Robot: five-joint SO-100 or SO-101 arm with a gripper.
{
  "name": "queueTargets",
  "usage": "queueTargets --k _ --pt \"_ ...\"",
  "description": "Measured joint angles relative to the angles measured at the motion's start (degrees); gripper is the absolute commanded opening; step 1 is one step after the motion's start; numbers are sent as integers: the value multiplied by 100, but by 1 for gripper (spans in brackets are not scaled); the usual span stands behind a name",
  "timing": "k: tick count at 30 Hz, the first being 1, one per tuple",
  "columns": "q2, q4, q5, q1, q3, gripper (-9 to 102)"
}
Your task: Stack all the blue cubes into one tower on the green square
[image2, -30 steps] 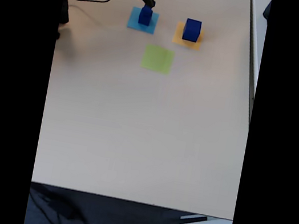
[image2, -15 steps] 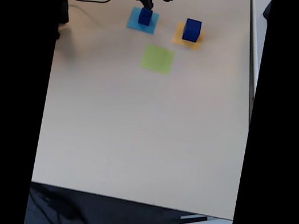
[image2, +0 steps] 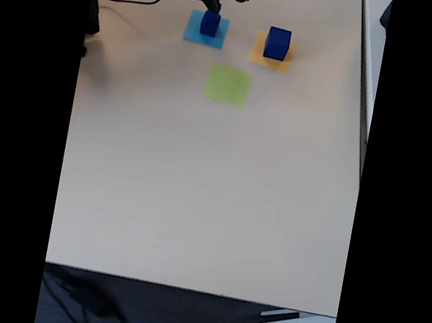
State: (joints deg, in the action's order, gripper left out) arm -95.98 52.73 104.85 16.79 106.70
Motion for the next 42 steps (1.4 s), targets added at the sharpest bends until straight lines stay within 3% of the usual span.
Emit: queueTargets --k 42 --pt "0 9 185 70 149 10"
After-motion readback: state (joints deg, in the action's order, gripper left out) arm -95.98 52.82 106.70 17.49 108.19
